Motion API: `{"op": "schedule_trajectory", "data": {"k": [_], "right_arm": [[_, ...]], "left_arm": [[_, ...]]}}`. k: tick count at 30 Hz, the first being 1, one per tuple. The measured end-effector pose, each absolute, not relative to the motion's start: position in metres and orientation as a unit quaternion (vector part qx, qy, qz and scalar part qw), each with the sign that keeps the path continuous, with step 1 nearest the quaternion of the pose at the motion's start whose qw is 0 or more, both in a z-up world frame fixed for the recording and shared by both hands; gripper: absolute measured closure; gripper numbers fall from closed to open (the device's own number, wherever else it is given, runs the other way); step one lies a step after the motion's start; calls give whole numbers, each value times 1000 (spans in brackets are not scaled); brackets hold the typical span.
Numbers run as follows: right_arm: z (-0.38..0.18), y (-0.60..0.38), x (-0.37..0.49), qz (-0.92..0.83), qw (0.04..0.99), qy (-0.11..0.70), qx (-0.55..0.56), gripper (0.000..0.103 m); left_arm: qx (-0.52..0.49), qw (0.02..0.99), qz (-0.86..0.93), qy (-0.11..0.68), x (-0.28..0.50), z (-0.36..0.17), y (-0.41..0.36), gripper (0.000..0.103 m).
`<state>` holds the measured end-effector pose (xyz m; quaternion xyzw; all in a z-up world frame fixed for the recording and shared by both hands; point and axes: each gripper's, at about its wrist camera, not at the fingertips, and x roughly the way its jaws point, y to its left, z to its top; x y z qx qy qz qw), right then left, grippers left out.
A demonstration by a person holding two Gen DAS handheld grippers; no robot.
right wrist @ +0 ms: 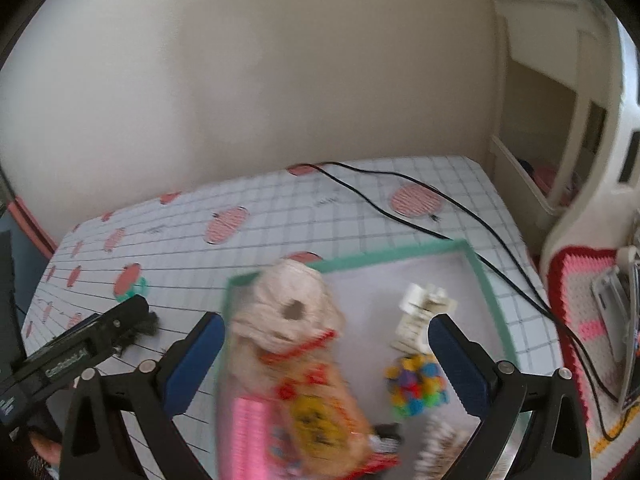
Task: Organize objects
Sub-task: 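Open right tool to drop block toy while left tool releases cracker bag, then move right tool to black action figure while left tool approaches green toy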
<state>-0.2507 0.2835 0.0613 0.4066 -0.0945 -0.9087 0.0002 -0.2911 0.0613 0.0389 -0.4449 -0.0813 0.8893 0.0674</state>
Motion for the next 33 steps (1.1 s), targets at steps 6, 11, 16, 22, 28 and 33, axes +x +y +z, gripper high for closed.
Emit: {"op": "schedule_trajectory", "data": {"k": [6, 11, 16, 22, 28, 33], "right_arm": [[65, 238, -260, -910, 32, -88, 405, 0], [58, 196, -268, -903, 52, -82, 420, 0], [42, 162, -278, -886, 68, -104, 447, 0], [19, 121, -288, -864, 80, -135, 478, 0], [2, 94, -296, -849, 75, -143, 503, 0], [-10, 82, -304, -839, 64, -172, 512, 0]], "left_arm": [[-444, 30, 889, -106, -301, 40, 6, 0], [-441, 12, 891, -106, -305, 43, -28, 0], [-440, 5, 893, -99, -308, 40, -56, 0], [-450, -6, 886, -110, -310, 29, -90, 0], [-454, -9, 884, -115, -310, 17, -116, 0], [-456, -5, 882, -123, -310, 13, -129, 0]]}}
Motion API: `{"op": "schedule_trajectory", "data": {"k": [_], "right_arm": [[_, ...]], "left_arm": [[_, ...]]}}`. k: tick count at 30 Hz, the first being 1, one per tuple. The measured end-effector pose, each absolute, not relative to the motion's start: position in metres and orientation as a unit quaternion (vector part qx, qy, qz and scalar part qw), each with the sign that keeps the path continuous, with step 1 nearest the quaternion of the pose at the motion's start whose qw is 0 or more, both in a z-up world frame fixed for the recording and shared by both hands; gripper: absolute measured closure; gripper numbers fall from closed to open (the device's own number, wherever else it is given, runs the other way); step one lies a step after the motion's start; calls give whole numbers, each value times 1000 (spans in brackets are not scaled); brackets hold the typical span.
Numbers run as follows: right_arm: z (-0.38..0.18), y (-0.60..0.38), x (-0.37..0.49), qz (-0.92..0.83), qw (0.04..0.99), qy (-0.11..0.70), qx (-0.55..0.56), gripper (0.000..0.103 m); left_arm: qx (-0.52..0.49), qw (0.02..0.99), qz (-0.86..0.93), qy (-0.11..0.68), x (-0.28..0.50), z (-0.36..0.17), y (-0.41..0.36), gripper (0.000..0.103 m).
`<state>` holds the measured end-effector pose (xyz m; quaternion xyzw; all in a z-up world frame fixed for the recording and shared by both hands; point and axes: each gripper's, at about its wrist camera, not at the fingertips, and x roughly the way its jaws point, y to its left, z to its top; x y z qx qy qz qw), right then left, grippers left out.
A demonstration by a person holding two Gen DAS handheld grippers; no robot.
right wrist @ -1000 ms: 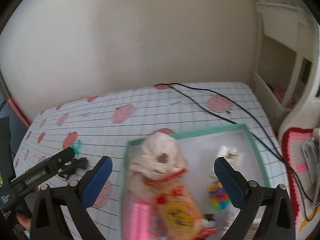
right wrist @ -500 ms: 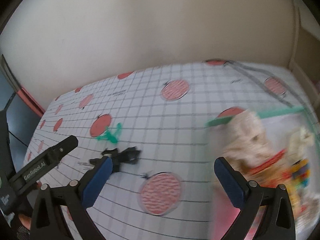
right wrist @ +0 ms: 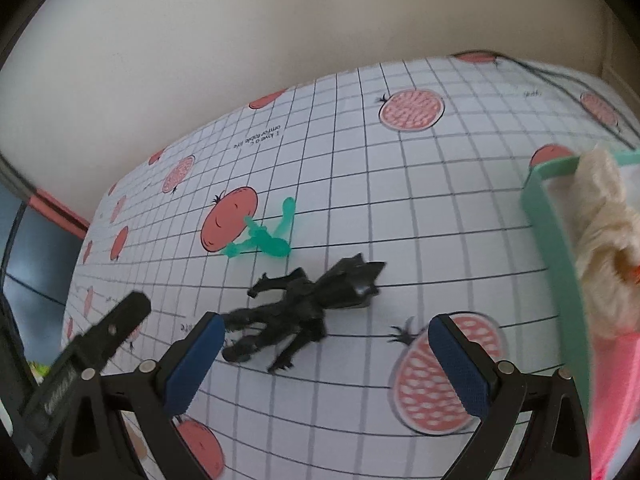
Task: Organize objects
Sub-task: 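Move right tool to black action figure while left tool approaches green toy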
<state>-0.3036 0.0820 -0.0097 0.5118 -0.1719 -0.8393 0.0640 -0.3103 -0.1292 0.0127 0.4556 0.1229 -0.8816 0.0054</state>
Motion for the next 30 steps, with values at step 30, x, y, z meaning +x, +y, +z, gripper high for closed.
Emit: {"op": "schedule_trajectory", "data": {"k": [30], "right_arm": [[-26, 37, -325, -858, -52, -29, 510, 0]], "left_arm": [[459, 10, -882, 103, -314, 6, -146, 0]]}}
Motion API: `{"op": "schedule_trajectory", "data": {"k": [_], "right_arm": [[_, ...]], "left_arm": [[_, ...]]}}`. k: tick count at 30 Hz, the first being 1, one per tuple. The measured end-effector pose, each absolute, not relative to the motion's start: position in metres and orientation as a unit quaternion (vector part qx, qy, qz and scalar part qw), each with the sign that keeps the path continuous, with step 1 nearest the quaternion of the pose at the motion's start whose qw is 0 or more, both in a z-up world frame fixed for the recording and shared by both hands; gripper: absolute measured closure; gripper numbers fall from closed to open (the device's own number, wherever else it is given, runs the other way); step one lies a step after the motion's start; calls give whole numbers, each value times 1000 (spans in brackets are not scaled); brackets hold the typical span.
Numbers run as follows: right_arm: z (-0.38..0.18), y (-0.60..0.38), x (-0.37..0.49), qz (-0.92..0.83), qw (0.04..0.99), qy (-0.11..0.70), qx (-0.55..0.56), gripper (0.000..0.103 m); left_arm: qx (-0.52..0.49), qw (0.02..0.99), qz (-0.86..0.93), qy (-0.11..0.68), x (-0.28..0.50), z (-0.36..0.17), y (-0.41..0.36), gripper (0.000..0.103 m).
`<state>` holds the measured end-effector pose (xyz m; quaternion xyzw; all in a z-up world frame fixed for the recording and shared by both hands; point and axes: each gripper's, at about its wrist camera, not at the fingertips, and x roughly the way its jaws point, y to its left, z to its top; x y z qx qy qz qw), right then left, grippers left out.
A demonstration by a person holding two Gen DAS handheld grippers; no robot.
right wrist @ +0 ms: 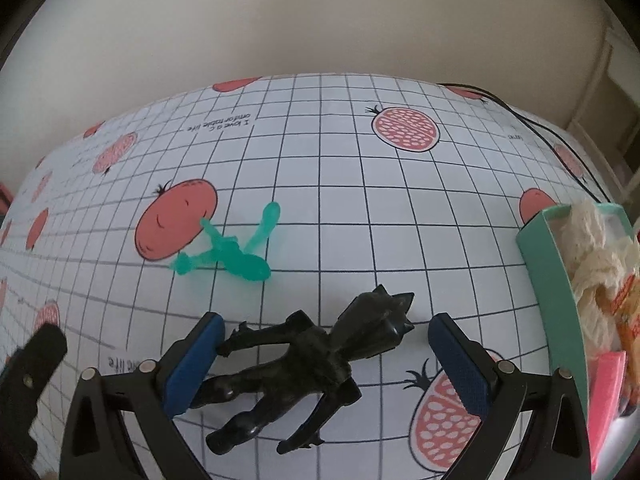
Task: Organize objects
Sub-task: 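Move right tool to black action figure while left tool approaches green toy, then grasp black action figure with right tool while left tool grasps green toy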
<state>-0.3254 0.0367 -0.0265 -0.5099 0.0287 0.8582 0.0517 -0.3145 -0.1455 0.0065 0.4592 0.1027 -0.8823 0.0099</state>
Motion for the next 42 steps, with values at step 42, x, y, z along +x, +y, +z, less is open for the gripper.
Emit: {"op": "schedule_trajectory", "data": {"k": [42], "right_arm": [[-19, 89, -298, 865, -62, 4, -497, 14]], "left_arm": [[486, -51, -872, -5, -372, -15, -16, 1]]}}
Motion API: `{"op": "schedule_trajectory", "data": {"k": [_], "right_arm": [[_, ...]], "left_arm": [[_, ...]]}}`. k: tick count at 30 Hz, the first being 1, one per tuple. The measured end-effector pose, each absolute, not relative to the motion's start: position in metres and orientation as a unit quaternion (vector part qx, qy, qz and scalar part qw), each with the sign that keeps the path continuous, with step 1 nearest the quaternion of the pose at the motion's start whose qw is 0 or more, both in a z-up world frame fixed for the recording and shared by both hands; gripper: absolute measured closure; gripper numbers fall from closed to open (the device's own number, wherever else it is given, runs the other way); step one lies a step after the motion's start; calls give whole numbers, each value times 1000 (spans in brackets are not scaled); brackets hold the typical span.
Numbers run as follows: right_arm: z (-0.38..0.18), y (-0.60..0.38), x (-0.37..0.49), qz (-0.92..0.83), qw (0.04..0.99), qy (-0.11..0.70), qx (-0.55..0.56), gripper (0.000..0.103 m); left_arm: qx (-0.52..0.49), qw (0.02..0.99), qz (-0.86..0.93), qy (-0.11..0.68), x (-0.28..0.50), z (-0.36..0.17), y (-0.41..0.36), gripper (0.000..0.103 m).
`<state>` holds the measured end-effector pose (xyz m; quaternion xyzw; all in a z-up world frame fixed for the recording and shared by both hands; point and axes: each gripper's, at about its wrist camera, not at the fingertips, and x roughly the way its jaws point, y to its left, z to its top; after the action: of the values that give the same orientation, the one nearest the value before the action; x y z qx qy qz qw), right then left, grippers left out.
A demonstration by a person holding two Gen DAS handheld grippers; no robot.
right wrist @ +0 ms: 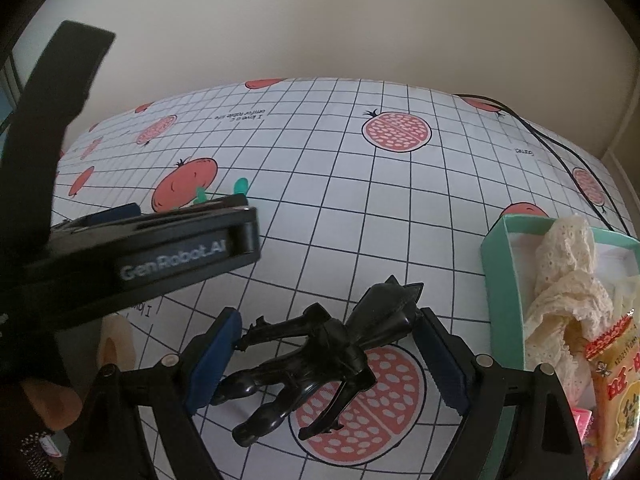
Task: Organize objects
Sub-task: 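Grasp black action figure with right tool while left tool grasps green toy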
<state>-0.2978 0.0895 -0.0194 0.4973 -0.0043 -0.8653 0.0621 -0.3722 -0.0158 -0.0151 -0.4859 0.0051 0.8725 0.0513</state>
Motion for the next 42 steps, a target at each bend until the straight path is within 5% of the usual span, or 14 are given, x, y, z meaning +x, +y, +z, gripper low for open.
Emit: {"op": "schedule_trajectory", "data": {"k": [3, 5, 10, 15, 42], "right_arm": [[-20, 91, -298, -865, 64, -9, 497, 14], [-20, 91, -297, -865, 66, -10, 497, 15], [-20, 91, -297, -865, 68, -7, 496, 15], [-20, 91, -298, -865, 69, -3, 496, 15], [7, 93, -276, -863, 74, -8, 499, 15]], "left_arm": [[-488, 55, 871, 10, -374, -18, -14, 2], [-491, 51, 870, 16, -375, -20, -12, 16], [-487, 50, 871, 25, -373, -18, -10, 24], [-482, 60, 873, 31, -369, -13, -5, 49], [-471, 60, 880, 5, -334, 21, -26, 51]]}}
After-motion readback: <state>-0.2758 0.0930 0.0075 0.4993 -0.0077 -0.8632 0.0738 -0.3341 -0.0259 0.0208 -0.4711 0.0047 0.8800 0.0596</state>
